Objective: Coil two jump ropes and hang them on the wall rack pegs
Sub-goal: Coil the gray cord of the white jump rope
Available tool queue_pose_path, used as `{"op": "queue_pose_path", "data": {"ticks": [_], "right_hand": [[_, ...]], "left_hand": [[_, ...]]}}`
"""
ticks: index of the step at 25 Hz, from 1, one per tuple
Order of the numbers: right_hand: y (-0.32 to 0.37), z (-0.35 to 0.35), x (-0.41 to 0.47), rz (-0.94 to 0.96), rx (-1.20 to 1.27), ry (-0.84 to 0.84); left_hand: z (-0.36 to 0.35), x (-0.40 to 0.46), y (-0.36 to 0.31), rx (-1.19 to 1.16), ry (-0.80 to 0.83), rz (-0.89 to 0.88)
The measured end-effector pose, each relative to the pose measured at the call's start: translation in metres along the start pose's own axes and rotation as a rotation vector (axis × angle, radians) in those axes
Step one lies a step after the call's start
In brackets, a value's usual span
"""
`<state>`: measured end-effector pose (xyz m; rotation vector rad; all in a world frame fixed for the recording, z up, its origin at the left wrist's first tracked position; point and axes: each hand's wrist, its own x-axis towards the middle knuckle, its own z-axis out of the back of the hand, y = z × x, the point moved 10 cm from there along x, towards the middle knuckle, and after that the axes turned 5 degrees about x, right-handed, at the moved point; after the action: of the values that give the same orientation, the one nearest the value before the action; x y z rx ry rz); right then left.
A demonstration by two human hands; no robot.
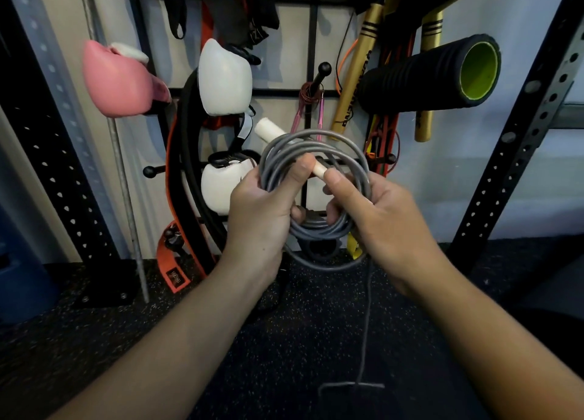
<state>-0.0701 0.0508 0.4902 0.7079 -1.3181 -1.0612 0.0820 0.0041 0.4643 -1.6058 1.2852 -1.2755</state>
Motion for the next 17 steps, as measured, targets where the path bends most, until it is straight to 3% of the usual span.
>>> {"op": "queue_pose_path", "data": {"ticks": [6, 9, 11, 13, 14, 17], "right_hand": [[0.009, 0.012, 0.011, 0.086, -0.164, 0.112], [0.008, 0.004, 0.008, 0.074, -0.336, 0.271], [0.003, -0.011, 0.000, 0.055, -0.418, 0.385], [0.004, -0.027, -0.008, 0.071, -0.430, 0.457], [0.004, -0.033, -0.009, 0.072, -0.397, 0.472], [0.008, -0.030, -0.005, 0.047, -0.272, 0.407]], "left_hand": [[0.000, 0.008, -0.025, 0.311, 0.124, -0.127], [0.001, 0.010, -0.067, 0.681, 0.251, -0.346], [-0.018, -0.003, -0.074, 1.025, 0.489, -0.420], [-0.029, -0.016, -0.049, 1.242, 0.731, -0.265], [-0.031, -0.018, -0.036, 1.232, 0.806, -0.181], [-0.028, -0.014, -0.013, 1.047, 0.802, 0.011]]}}
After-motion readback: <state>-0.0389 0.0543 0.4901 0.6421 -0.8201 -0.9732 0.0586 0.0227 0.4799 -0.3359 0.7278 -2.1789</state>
